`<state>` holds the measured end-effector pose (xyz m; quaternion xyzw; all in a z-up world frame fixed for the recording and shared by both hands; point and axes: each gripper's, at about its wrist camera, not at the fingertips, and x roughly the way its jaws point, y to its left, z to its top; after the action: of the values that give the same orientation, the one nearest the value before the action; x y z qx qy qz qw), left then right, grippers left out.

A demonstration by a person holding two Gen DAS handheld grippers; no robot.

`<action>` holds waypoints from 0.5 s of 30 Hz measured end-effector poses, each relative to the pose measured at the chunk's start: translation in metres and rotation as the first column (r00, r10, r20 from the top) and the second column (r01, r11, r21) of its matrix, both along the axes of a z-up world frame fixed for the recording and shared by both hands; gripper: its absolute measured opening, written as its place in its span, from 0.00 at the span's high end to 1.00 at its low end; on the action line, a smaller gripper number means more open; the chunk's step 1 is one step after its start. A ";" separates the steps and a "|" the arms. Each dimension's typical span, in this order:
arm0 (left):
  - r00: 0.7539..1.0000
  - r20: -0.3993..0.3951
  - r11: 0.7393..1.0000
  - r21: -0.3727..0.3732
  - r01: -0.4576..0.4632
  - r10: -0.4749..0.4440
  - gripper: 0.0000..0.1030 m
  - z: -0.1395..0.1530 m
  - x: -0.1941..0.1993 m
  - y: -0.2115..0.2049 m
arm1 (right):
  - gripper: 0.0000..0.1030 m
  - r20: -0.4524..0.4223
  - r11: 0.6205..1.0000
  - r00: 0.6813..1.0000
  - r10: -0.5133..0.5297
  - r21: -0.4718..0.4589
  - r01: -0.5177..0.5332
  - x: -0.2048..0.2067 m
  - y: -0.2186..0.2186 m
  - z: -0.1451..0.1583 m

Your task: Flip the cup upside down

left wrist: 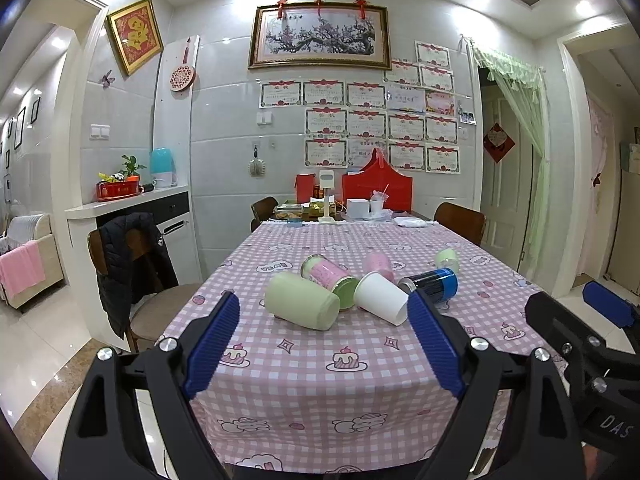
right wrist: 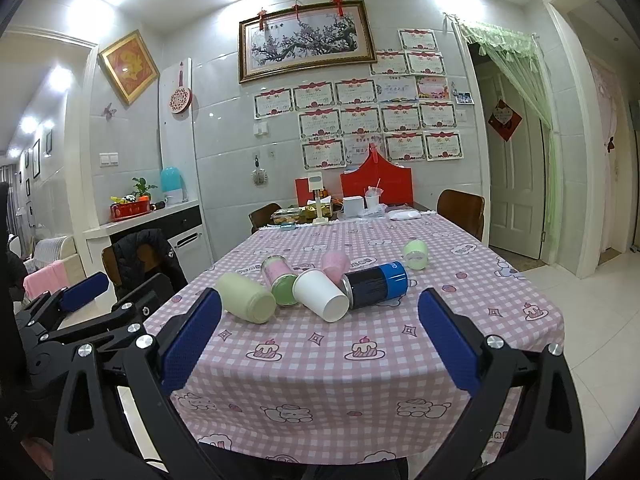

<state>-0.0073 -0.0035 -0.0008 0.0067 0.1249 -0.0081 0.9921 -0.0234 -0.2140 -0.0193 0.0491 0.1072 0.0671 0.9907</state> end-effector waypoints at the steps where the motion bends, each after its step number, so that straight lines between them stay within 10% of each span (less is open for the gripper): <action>1: 1.000 0.001 1.000 -0.002 -0.002 0.002 0.18 0.000 -0.001 0.000 | 0.08 0.000 1.000 1.000 -0.001 0.000 0.001 0.000 0.000 0.000; 15: 1.000 0.010 1.000 -0.013 -0.004 0.004 0.18 0.002 -0.004 0.004 | 0.08 -0.015 1.000 1.000 0.009 0.003 -0.009 0.004 0.000 -0.005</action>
<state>-0.0110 0.0007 0.0012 0.0001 0.1197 -0.0071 0.9928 -0.0197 -0.2141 -0.0242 0.0507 0.1149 0.0711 0.9895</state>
